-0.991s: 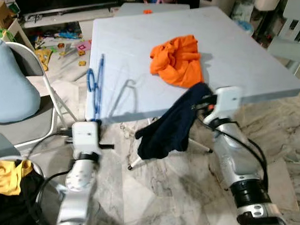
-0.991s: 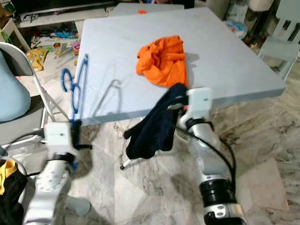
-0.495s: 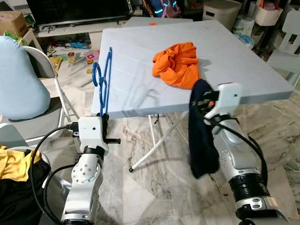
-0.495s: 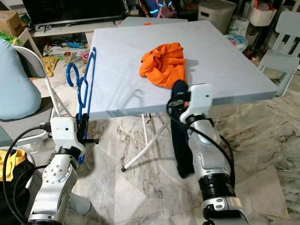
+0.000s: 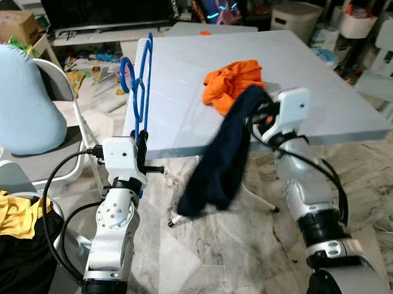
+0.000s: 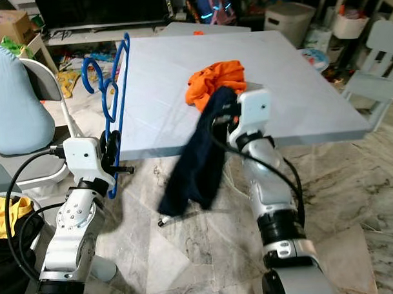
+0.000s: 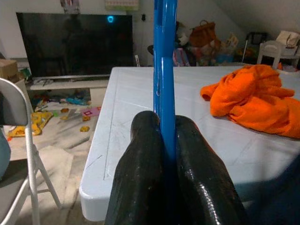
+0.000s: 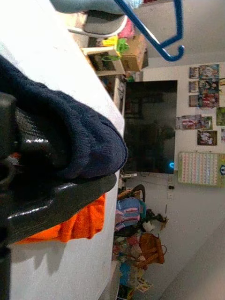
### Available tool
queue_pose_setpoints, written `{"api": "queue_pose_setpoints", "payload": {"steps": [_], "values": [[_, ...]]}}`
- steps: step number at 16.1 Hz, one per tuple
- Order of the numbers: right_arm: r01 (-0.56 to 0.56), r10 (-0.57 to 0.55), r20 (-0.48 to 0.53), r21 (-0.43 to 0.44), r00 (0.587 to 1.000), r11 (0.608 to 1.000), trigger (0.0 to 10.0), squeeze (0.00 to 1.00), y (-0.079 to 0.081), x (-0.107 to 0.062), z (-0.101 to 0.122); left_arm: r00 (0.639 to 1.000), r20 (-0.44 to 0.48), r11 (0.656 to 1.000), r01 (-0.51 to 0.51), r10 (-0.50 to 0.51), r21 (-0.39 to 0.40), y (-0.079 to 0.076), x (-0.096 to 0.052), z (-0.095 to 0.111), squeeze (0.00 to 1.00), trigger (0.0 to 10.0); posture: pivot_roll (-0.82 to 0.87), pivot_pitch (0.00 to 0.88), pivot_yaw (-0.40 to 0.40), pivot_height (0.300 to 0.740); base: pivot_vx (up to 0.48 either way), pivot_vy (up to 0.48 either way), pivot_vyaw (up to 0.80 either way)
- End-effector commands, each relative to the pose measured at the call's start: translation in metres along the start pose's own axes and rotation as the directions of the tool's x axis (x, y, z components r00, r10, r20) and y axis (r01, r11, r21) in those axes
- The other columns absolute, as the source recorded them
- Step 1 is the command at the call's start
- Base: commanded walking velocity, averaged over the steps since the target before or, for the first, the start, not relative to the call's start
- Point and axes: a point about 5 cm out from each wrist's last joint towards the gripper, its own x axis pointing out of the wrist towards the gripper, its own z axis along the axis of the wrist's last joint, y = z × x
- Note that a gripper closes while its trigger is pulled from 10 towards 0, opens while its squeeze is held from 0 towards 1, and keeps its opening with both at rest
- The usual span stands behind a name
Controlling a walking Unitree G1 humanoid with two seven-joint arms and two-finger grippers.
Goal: Hang hanger
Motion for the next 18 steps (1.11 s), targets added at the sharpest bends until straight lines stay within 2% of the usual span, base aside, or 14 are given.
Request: {"api": "queue_pose_setpoints", "payload": {"steps": [1, 9, 18], "values": [[0.024, -0.024, 0.046, 0.004, 0.999, 1.0, 10.0, 0.0, -0.005, 0.005, 0.011, 1.0, 0.002, 1.0, 0.006, -0.006, -0.004, 0.0, 0.001, 0.002, 0.0, 10.0, 0.09, 0.014, -0.019, 0.74, 0.277, 0.0, 0.0], [0.038, -0.039, 0.035, 0.036, 0.999, 0.999, 10.0, 0.0, 0.001, 0.006, 0.008, 1.0, -0.024, 1.0, 0.016, -0.016, -0.016, -0.003, -0.003, -0.001, 0.0, 10.0, 0.09, 0.039, -0.026, 0.74, 0.296, 0.0, 0.0], [0.07, -0.07, 0.037, 0.024, 0.997, 0.997, 10.0, 0.0, -0.002, 0.002, 0.008, 0.997, -0.067, 0.999, 0.036, -0.038, -0.025, -0.009, -0.011, -0.009, 0.0, 10.0, 0.08, 0.083, -0.012, 0.74, 0.43, 0.0, 0.0]]}}
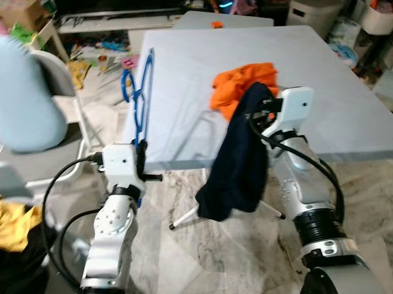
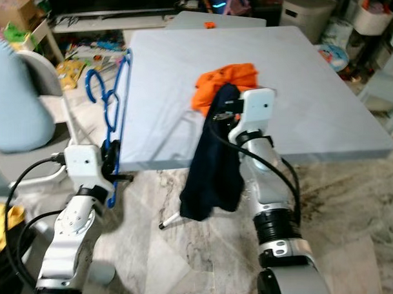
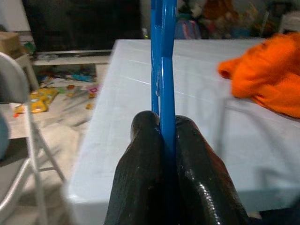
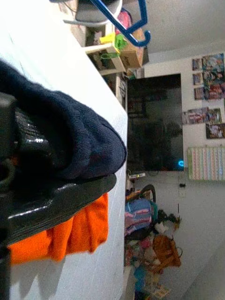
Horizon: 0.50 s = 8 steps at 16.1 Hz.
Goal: Hang hanger
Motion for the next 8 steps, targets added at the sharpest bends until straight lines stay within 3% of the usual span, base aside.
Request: {"api": "queue_pose_setpoints", "payload": {"steps": [1, 8], "values": [[0.023, -0.023, 0.047, -0.018, 0.999, 1.0, 10.0, 0.0, -0.0075, 0.001, 0.0122, 0.999, 0.016, 0.999, 0.04, -0.04, -0.006, -0.0091, 0.0001, 0.0053, 0.0, 10.0, 0.08, 0.083, -0.012, 0.74, 0.454, 0.0, 0.0], [0.04, -0.039, 0.051, -0.026, 0.998, 0.999, 10.0, 0.0, -0.0111, 0.0007, 0.0144, 0.999, 0.009, 0.999, 0.045, -0.045, -0.008, -0.0124, -0.0028, 0.0066, 0.0, 10.0, 0.08, 0.098, -0.015, 0.74, 0.47, 0.0, 0.0]]}}
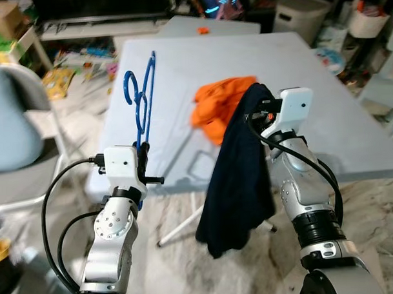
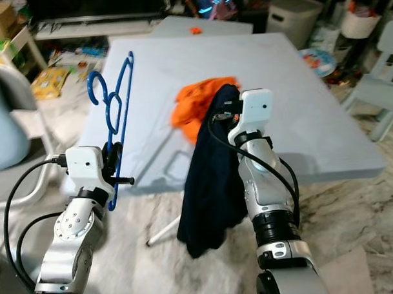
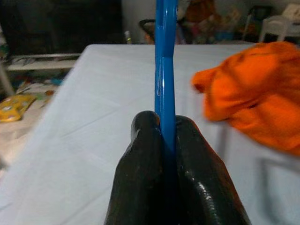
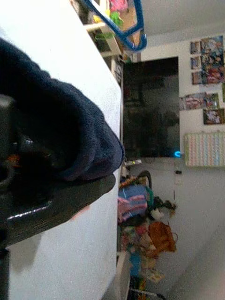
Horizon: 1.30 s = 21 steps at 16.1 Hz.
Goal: Hang hanger
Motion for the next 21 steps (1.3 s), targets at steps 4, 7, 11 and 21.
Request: {"api": "queue_pose_setpoints", "payload": {"steps": [4, 7, 11, 21], "values": [[0.026, -0.025, 0.032, -0.014, 0.999, 1.0, 10.0, 0.0, -0.007, 0.0, 0.009, 1.0, -0.005, 1.0, 0.011, -0.011, -0.01, -0.008, -0.003, 0.0, 0.0, 10.0, 0.07, 0.105, -0.02, 0.74, 0.322, 0.0, 0.0], [0.037, -0.037, 0.029, -0.017, 0.999, 0.999, 10.0, 0.0, -0.012, 0.0, 0.011, 1.0, 0.005, 1.0, -0.001, 0.001, -0.022, -0.009, -0.004, 0.001, 0.0, 10.0, 0.07, 0.109, -0.025, 0.74, 0.096, 0.0, 0.0], [0.038, -0.037, 0.021, -0.02, 0.999, 0.999, 10.0, 0.0, -0.013, -0.001, 0.011, 1.0, -0.016, 1.0, -0.01, 0.009, -0.011, -0.011, -0.004, -0.003, 0.0, 10.0, 0.06, 0.115, -0.033, 0.74, 0.0, 0.0, 0.0], [0.007, -0.003, -0.061, 0.076, 0.998, 0.997, 10.0, 0.0, 0.002, 0.025, 0.007, 0.999, -0.024, 0.999, -0.034, 0.034, -0.008, -0.011, -0.002, -0.007, 0.0, 10.0, 0.06, 0.109, -0.057, 0.74, 0.0, 0.0, 0.0]]}}
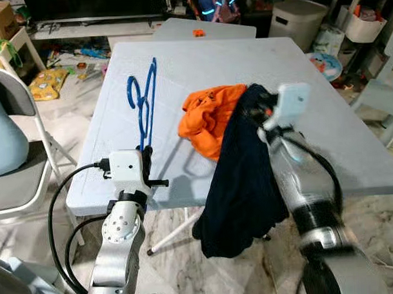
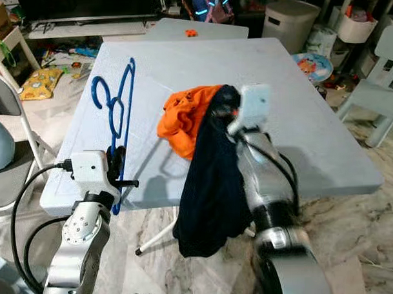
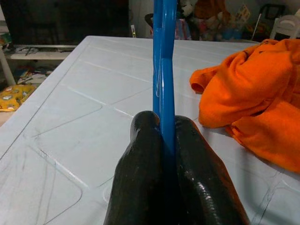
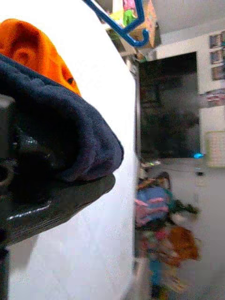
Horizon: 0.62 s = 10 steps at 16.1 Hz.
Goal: Hang hanger
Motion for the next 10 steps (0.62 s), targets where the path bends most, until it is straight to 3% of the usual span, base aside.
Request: {"api": "queue_pose_setpoints", "payload": {"steps": [1, 3, 5, 6, 7, 8, 10], "values": [[0.009, -0.01, 0.054, 0.022, 0.998, 1.0, 10.0, 0.0, -0.001, 0.017, 0.023, 1.0, -0.012, 1.0, 0.001, -0.001, 0.002, -0.003, 0.002, -0.003, 0.0, 10.0, 0.06, 0.107, -0.062, 0.74, 0.0, 0.0, 0.0], [0.014, -0.016, 0.036, 0.03, 0.999, 0.999, 10.0, 0.0, 0.001, 0.044, 0.053, 1.0, -0.009, 1.0, -0.002, 0.002, 0.002, -0.005, 0.003, -0.004, 0.0, 10.0, 0.08, 0.096, -0.079, 0.74, 0.0, 0.0, 0.0], [0.031, -0.033, 0.077, 0.03, 0.996, 0.999, 10.0, 0.0, 0.001, 0.059, 0.087, 1.0, -0.003, 1.0, -0.016, 0.016, 0.002, -0.004, 0.002, -0.004, 0.0, 10.0, 0.09, 0.087, -0.1, 0.74, 0.0, 0.0, 0.0], [0.072, -0.077, 0.133, 0.038, 0.988, 0.997, 10.0, 0.0, -0.002, 0.066, 0.119, 0.999, 0.001, 0.999, -0.039, 0.039, 0.002, -0.002, 0.001, -0.004, 0.0, 10.0, 0.1, 0.079, -0.112, 0.74, 0.0, 0.0, 0.0], [0.131, -0.152, 0.244, 0.099, 0.958, 0.986, 10.0, 0.0, -0.011, 0.069, 0.162, 0.998, 0.009, 0.998, -0.064, 0.064, 0.0, 0.0, 0.001, -0.004, 0.0, 10.0, 0.11, 0.07, -0.13, 0.74, 0.0, 0.0, 0.0], [0.15, -0.18, 0.316, 0.117, 0.932, 0.982, 10.0, 0.0, -0.016, 0.067, 0.187, 0.997, 0.012, 0.997, -0.071, 0.071, -0.001, 0.0, 0.001, -0.004, 0.0, 10.0, 0.11, 0.07, -0.131, 0.74, 0.0, 0.0, 0.0], [0.196, -0.22, 0.552, 0.103, 0.804, 0.975, 10.0, 0.0, -0.032, 0.051, 0.256, 0.996, 0.025, 0.996, -0.086, 0.086, -0.003, 0.0, 0.001, -0.002, 0.0, 10.0, 0.12, 0.065, -0.137, 0.74, 0.0, 0.0, 0.0]]}}
